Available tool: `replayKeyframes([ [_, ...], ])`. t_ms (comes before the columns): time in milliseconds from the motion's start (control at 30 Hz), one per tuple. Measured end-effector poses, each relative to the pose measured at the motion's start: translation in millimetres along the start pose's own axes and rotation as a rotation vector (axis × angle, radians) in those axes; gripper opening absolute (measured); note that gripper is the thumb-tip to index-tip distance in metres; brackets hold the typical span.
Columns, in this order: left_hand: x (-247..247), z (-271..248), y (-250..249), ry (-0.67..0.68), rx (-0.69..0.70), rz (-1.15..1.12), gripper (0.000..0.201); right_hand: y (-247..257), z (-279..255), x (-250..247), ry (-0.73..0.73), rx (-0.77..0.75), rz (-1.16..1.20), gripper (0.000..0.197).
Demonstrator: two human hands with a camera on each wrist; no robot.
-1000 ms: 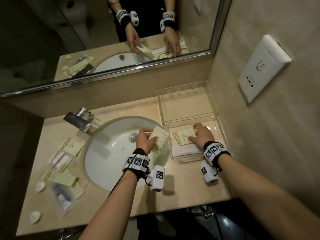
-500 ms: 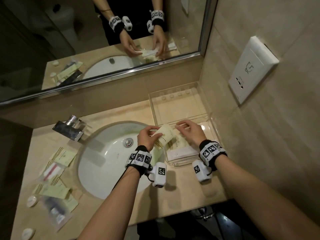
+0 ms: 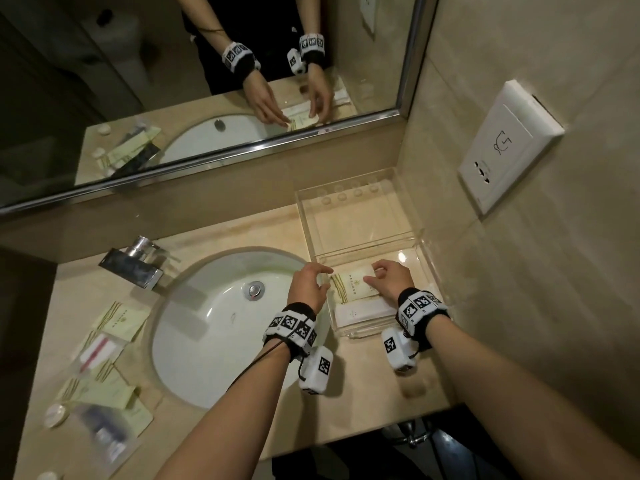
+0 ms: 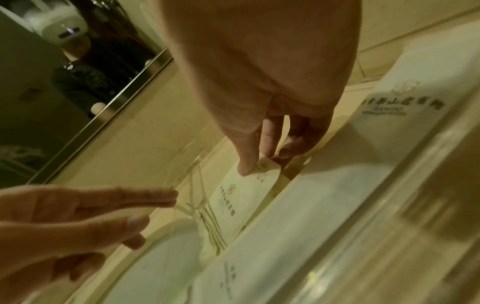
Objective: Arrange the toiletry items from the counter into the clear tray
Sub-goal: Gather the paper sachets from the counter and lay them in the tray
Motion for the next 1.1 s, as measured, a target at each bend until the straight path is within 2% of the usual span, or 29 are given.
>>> replayKeyframes([
  [100,12,2,2,0.077,0.037,0.091,0.037,2,1,4,-0.028,-0.05,-0.055,0.026],
  [233,24,4,0,0.167,0.046,0.238,0.047,0,2,4,-0.045,-0.077,-0.126,0.039],
  [367,32,4,0,0.226,0.046,0.322,0.049,-3,-1,1,-0.046,-0.135,-0.192,0.041],
  [467,34,3,2,0.225,0.039,0.329,0.05,-4,-5,1,-0.03,-0.168,-0.192,0.047],
  [867,34,1,4,0.256,0.072,0.299,0.049,-2,-11,5,0.01,-0.153,-0.241,0.04],
  [1100,27,0,6,0.232,0.083,0.243,0.048,2,-17,-1,-0.026,-0.153,-0.25,0.042],
])
Point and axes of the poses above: each hand's wrist, its own z-axis towards the middle knuckle, its own x-axis out of the palm, y = z × x, the point moved 4 cm from there along z, towards the middle knuckle, and after that the axes turned 2 degrees about x, right-handed, at the moved point
